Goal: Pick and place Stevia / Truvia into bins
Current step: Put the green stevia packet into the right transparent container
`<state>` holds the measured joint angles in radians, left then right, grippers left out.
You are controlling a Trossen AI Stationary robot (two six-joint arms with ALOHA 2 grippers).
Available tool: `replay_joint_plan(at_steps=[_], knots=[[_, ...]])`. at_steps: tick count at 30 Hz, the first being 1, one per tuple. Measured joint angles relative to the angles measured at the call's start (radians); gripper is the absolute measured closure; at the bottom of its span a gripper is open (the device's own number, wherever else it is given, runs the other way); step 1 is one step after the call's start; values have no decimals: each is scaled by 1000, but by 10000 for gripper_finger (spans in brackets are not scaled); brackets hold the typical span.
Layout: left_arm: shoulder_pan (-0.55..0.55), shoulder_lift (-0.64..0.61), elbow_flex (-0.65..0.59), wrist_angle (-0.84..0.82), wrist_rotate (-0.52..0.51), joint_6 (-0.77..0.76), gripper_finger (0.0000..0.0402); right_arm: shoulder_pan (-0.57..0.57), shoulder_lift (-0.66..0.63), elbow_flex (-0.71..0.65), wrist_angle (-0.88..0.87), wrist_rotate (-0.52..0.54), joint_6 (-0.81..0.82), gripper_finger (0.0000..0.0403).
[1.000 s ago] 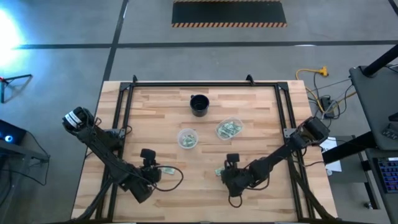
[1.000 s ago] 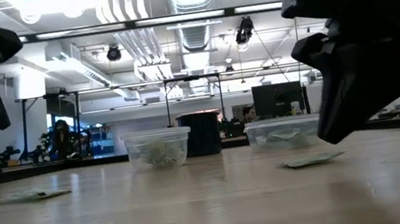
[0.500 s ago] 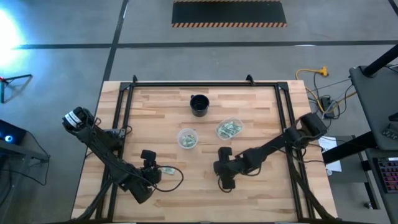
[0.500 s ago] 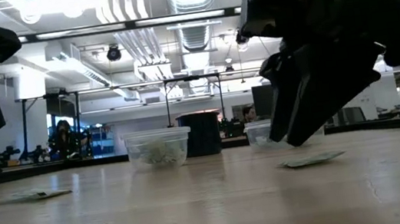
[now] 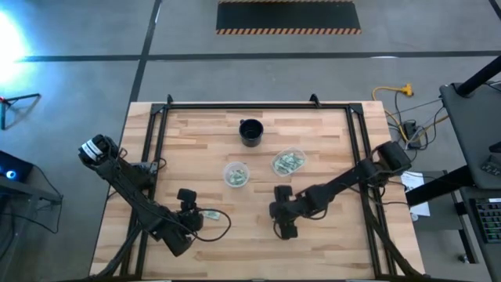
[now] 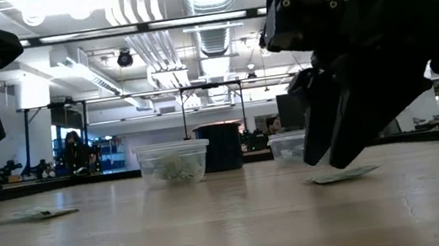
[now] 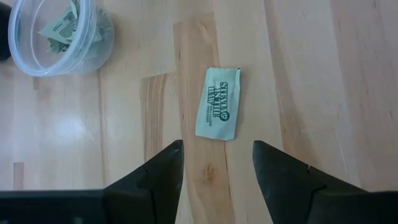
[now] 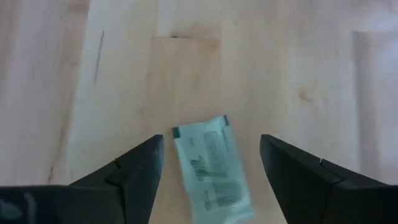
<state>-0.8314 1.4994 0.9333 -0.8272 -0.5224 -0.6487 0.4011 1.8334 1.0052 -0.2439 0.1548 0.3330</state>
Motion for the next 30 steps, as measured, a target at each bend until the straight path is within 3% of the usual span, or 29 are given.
replay_joint_plan(at_steps=[13, 30], knots=[[0, 0, 0, 0, 0, 0, 226, -24, 28, -12, 26, -59, 14, 149], [0, 0, 0, 0, -1, 0, 226, -34, 27, -18, 19, -71, 15, 232]])
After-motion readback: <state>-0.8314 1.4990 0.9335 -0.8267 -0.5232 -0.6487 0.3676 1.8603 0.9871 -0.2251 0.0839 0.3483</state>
